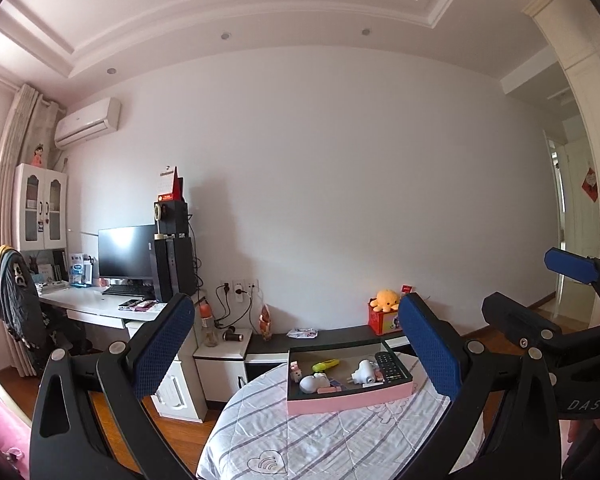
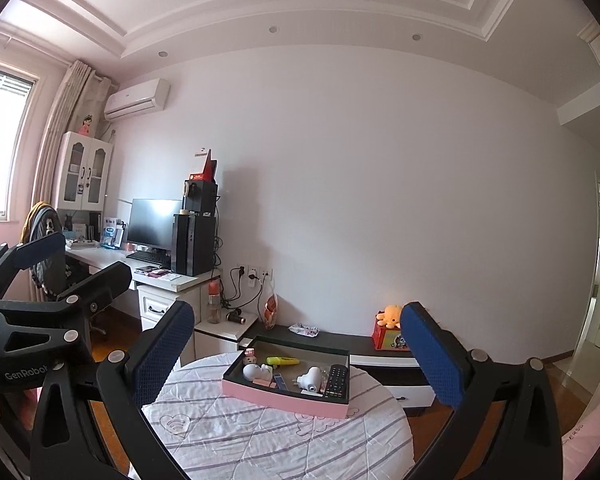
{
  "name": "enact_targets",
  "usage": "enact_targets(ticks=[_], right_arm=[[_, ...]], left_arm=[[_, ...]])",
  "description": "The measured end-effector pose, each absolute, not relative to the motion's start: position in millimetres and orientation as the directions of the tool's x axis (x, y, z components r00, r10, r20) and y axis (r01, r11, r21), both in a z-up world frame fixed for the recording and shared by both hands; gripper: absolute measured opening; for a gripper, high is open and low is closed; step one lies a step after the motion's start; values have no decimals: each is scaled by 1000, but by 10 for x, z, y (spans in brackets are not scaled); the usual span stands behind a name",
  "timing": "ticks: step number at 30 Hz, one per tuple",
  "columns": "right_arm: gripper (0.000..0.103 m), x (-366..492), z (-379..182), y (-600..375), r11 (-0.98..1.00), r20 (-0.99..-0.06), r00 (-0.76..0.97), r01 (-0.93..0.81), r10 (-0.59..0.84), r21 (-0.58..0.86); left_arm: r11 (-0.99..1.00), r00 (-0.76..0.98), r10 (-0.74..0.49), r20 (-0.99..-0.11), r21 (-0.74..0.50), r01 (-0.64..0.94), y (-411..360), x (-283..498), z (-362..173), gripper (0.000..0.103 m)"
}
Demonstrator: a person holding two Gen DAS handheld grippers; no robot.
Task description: Organize rigid objects
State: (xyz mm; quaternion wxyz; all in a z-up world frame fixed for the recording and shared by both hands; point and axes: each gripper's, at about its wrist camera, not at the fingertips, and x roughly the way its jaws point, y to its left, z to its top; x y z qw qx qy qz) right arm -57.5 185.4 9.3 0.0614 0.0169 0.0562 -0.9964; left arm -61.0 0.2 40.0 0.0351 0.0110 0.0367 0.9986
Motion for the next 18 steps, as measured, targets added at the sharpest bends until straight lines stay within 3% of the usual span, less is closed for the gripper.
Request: enact_targets(ticks=[18], right_arm=[[103,-630,73,1862,-985,-43,-991,132,-128,-112]], left_arm=[[-995,-997,52,50,84,-48,44,-566,404,103]])
